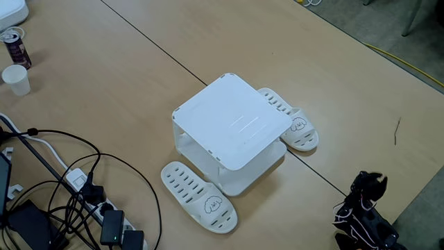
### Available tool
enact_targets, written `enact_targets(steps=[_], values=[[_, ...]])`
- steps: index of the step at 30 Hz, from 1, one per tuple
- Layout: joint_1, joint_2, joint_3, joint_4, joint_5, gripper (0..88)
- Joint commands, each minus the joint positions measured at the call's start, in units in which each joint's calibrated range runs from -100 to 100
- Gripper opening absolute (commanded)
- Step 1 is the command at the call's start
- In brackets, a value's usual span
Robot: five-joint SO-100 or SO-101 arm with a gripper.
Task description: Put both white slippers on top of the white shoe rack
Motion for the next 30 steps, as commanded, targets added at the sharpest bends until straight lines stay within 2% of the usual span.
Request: enact_targets(steps=[1, 4, 8, 11, 17, 20, 25, 27, 30], values=[[0.41, 1.62, -16.20, 31.59, 0.42, 0.7], [0.41, 2.79, -24.86, 48.50, 0.42, 0.7], [0.41, 10.70, -37.22, 61.53, 0.42, 0.7], [0.41, 20.30, -47.41, 65.75, 0.42, 0.7], [0.41, 43.27, -68.61, 66.10, 0.42, 0.7], [2.30, 50.33, -72.04, 67.22, 0.42, 0.7], [3.87, 53.28, -71.41, 84.82, 0.42, 0.8], [1.65, 53.11, -69.87, 90.95, 0.42, 0.8], [-5.59, 53.11, -67.35, 93.71, 0.42, 0.8]])
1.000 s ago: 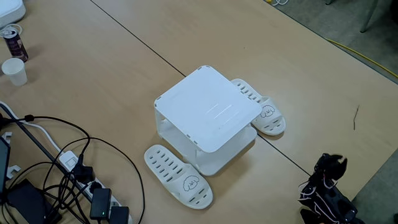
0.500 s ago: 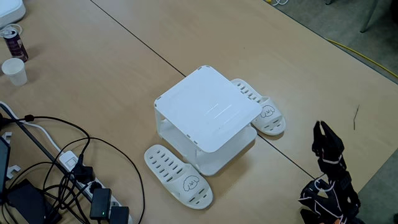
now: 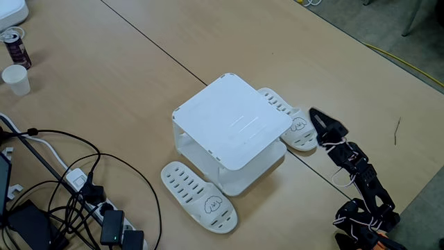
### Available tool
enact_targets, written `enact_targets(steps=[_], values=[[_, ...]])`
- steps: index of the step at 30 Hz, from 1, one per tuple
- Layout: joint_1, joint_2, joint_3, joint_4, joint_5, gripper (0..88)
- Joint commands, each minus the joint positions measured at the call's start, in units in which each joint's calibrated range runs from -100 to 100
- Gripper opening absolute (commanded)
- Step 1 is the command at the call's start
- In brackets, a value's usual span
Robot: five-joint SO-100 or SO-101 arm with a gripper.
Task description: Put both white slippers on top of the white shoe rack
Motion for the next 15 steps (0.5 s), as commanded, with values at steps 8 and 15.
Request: enact_targets(steps=[8, 15], values=[[-26.68, 0.24, 11.67, 4.61, 0.42, 0.8], [-33.92, 0.41, 30.62, 4.10, 0.42, 0.8]])
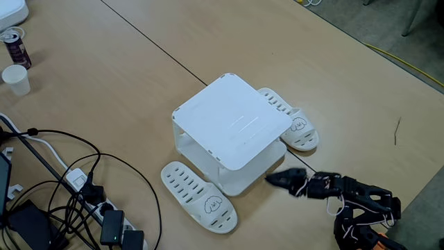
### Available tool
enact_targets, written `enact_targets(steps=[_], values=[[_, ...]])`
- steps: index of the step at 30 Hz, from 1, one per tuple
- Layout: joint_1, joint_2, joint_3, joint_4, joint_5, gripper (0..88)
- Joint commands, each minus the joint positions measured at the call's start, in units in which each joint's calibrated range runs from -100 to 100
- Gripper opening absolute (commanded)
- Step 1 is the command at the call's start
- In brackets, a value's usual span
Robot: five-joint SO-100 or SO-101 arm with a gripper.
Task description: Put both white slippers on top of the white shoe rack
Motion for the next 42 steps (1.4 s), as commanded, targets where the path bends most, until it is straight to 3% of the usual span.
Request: enact_targets(steps=[1, 6, 12, 18, 28, 34, 42], values=[[-3.77, 0.50, 7.63, -0.63, 0.42, 0.8], [-4.60, 0.92, 17.19, -3.56, 0.42, 0.8], [-4.68, 4.12, 27.20, -20.64, 0.42, 0.8], [-5.42, 17.07, 26.39, -39.19, 0.42, 5.6], [-6.49, 35.50, 22.87, -58.26, 0.42, 6.1], [-6.49, 44.84, 13.13, -61.80, 0.42, 13.3], [-6.24, 52.58, 5.73, -61.80, 0.42, 14.9]])
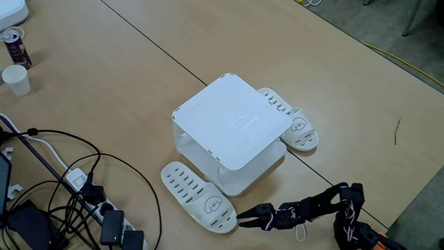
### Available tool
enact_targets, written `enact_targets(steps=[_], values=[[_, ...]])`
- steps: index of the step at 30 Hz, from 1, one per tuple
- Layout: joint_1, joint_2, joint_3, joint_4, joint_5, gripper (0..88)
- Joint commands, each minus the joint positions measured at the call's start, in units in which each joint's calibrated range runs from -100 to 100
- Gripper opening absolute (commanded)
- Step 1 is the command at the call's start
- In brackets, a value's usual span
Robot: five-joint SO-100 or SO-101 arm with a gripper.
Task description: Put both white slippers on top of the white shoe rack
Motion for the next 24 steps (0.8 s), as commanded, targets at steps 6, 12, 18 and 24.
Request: enact_targets(steps=[6, 12, 18, 24], values=[[1.37, 9.68, -15.06, -1.20, 0.42, 19.5], [2.61, 15.82, -24.71, -1.20, 0.42, 21.8], [4.33, 20.03, -30.04, -1.20, 0.42, 21.8], [5.65, 23.73, -33.65, -1.20, 0.42, 21.8]])
